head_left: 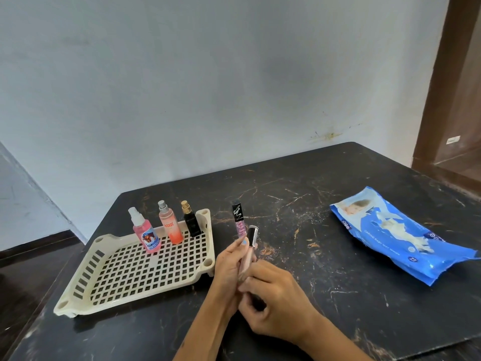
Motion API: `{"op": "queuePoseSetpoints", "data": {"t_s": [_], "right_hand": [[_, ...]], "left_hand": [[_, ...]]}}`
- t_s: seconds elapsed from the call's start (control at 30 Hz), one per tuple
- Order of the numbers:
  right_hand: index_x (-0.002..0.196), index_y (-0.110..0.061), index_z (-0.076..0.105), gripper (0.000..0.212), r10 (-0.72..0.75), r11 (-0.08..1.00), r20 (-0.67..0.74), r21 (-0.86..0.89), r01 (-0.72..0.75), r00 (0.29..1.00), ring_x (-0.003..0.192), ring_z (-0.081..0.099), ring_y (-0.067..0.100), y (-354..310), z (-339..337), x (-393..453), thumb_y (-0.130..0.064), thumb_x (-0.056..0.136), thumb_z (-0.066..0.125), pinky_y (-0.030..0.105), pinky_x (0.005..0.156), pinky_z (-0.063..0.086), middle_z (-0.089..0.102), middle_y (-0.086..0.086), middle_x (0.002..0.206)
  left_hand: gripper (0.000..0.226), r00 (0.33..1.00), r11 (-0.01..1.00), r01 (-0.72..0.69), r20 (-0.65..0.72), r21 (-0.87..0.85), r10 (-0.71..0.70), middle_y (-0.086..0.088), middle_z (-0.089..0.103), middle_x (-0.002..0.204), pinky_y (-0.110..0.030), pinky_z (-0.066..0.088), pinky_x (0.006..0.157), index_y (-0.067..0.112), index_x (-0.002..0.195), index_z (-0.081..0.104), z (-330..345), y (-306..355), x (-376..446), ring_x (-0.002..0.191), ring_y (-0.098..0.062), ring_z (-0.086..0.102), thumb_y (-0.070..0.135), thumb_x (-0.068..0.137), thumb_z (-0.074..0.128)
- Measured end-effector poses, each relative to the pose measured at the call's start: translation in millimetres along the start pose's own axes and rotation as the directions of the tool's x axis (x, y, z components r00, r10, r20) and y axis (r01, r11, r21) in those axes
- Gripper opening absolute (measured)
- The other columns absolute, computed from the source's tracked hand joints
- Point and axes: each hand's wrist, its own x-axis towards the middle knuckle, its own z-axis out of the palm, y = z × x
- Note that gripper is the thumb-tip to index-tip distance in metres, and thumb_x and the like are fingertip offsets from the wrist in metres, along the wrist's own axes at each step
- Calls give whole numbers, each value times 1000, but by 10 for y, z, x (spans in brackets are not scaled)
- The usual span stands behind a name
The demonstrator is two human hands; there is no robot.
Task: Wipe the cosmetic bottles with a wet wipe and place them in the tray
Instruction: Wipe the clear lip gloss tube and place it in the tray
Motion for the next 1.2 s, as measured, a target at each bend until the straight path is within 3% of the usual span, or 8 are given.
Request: {"op": "queuePoseSetpoints", "data": {"t_s": [0.1, 0.2, 0.47, 0.63, 0.73, 0.9, 1.0, 1.2], "right_hand": [[72, -5, 67, 9, 29, 1000, -46, -10, -30, 999, 70, 61, 17, 28, 21, -7, 1, 66, 63, 13, 78, 48, 64, 3, 79], [86, -5, 73, 16, 152, 986, -180, -47, -162, 972, 85, 65, 13, 99, 36, 30, 1, 74, 64, 23, 77, 54, 67, 1, 92], [73, -7, 68, 12, 46, 996, 8, 74, -46, 999, 68, 62, 16, -14, -10, -2, 0, 64, 64, 20, 64, 52, 65, 2, 81], [79, -5, 70, 13, 116, 993, -150, 11, -116, 982, 78, 65, 12, 69, 39, 7, 2, 70, 64, 23, 69, 54, 66, 2, 86], [91, -4, 74, 17, 230, 972, -271, 16, -234, 935, 89, 65, 7, 129, 34, 41, -8, 81, 61, 23, 76, 55, 67, 1, 95], [78, -6, 72, 13, 153, 986, -133, 86, -142, 979, 81, 66, 9, 42, 15, 12, 0, 69, 67, 27, 69, 56, 68, 0, 88], [79, -6, 72, 12, 171, 985, -163, 57, -164, 972, 81, 66, 8, 55, 21, 11, -2, 71, 64, 25, 69, 55, 67, 0, 88], [104, -4, 72, 25, 323, 939, -390, 18, -344, 862, 98, 60, 2, 173, -32, 93, 1, 82, 61, 12, 87, 48, 65, -1, 105]], "left_hand": [[23, 999, 998, -5, -35, -65, 3, -11, 63, 71, -20, 49, 49, 7, 110, 62, 5, -3, 35, 53, -11, 56, 8, 95, 44], [27, 1000, 992, -3, -19, -127, 0, -13, 69, 74, -24, 55, 56, 3, 118, 57, 26, -26, 53, 62, -17, 66, 7, 96, 42], [15, 1000, 995, 26, -5, -95, -27, -1, 52, 59, -18, 40, 43, 9, 92, 58, -13, -20, 36, 45, -7, 46, 23, 86, 54], [7, 1000, 991, -21, 6, -132, 22, -3, 53, 58, -18, 45, 43, 6, 84, 57, 18, -39, 37, 43, -8, 50, 13, 84, 54], [18, 999, 984, -6, -34, -178, 0, -10, 59, 66, -19, 49, 44, 1, 103, 58, 24, -74, 59, 44, -11, 57, 7, 93, 44], [17, 998, 984, 53, -34, -171, -60, -4, 49, 61, -22, 46, 46, 10, 82, 55, -18, -85, 81, 48, -12, 49, 26, 88, 53], [13, 1000, 991, 16, -14, -132, -18, -2, 47, 55, -20, 43, 44, 10, 72, 54, -16, -78, 66, 44, -10, 46, 21, 78, 57], [23, 998, 999, -20, 63, 50, 17, -10, 61, 75, -29, 44, 67, 8, 88, 72, 11, -72, 18, 67, -17, 54, 23, 79, 57]]}}
